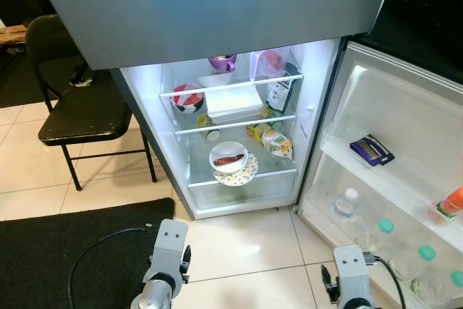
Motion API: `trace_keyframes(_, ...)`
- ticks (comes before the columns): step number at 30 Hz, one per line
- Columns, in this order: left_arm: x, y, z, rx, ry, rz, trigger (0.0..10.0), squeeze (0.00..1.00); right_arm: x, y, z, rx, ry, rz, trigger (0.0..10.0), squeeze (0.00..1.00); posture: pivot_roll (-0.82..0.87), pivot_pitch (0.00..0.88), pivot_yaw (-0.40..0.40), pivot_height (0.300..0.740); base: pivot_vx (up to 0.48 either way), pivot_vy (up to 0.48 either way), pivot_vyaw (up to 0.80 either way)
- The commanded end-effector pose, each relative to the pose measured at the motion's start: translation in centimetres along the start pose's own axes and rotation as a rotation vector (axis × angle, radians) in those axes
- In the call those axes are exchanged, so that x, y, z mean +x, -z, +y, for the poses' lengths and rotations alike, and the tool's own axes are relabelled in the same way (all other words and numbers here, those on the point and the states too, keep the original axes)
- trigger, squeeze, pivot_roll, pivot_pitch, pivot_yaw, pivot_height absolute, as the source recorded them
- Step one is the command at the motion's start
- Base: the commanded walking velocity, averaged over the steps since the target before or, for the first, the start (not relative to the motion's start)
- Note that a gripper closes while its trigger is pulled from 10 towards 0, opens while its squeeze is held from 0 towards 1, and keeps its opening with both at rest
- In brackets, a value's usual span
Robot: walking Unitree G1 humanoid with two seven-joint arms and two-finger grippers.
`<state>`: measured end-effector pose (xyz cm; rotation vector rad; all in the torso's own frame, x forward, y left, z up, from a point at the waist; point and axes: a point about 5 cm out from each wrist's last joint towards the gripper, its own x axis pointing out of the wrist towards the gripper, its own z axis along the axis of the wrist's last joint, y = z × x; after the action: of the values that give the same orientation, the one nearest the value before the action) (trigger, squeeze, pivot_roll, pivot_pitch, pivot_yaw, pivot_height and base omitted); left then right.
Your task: Restocking fridge
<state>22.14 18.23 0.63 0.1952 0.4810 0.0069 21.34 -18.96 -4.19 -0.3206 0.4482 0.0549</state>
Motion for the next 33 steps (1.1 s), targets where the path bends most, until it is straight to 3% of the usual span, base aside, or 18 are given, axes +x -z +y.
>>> trace_keyframes(1, -0.3, 1.1, 0.3, 0.025, -0.006, 0.035, 10.0, 0.0, -0.3, 0.6, -0.3, -0.08, -0.024, 0.011, 10.0, 0.0, -0.12, 0.132, 0.057, 0.74, 0.0, 0.0, 0.0)
trace_keyframes(7, -0.2, 1.1, 0.1, 0.041, 0.005, 0.034, 10.0, 0.0, 0.2, -0.2, -3.6, -0.202, -0.071, -0.013, 10.0, 0.0, -0.12, 0.13, 0.051, 0.74, 0.0, 0.0, 0.0)
trace_keyframes(14, -0.1, 1.5, 0.0, 0.042, 0.014, 0.041, 10.0, 0.0, -0.5, 1.1, -5.0, -0.205, -0.164, 0.068, 10.0, 0.0, -0.14, 0.13, 0.044, 0.74, 0.0, 0.0, 0.0)
trace_keyframes(19, -0.1, 1.4, -0.1, 0.04, 0.009, 0.034, 10.0, 0.0, -0.8, 1.7, -4.4, -0.199, -0.165, 0.077, 10.0, 0.0, -0.13, 0.129, 0.039, 0.74, 0.0, 0.0, 0.0)
trace_keyframes(21, -0.1, 1.3, -0.2, 0.042, 0.013, 0.027, 10.0, 0.0, -0.7, 1.5, -3.7, -0.192, -0.18, 0.066, 10.0, 0.0, -0.14, 0.128, 0.041, 0.74, 0.0, 0.0, 0.0)
trace_keyframes(22, 0.0, 1.2, -0.2, 0.041, 0.018, 0.018, 10.0, 0.0, -0.6, 1.3, -2.6, -0.183, -0.204, 0.049, 10.0, 0.0, -0.14, 0.128, 0.041, 0.74, 0.0, 0.0, 0.0)
trace_keyframes(27, 0.1, 0.8, -0.2, -0.001, 0.027, -0.006, 10.0, 0.0, -0.5, 1.0, -1.3, -0.169, -0.239, 0.036, 10.0, 0.0, -0.13, 0.121, 0.043, 0.74, 0.0, 0.0, 0.0)
trace_keyframes(33, 0.1, 0.7, -0.2, 0.01, 0.038, -0.011, 10.0, 0.0, -0.5, 1.0, -0.9, -0.163, -0.258, 0.035, 10.0, 0.0, -0.13, 0.119, 0.043, 0.74, 0.0, 0.0, 0.0)
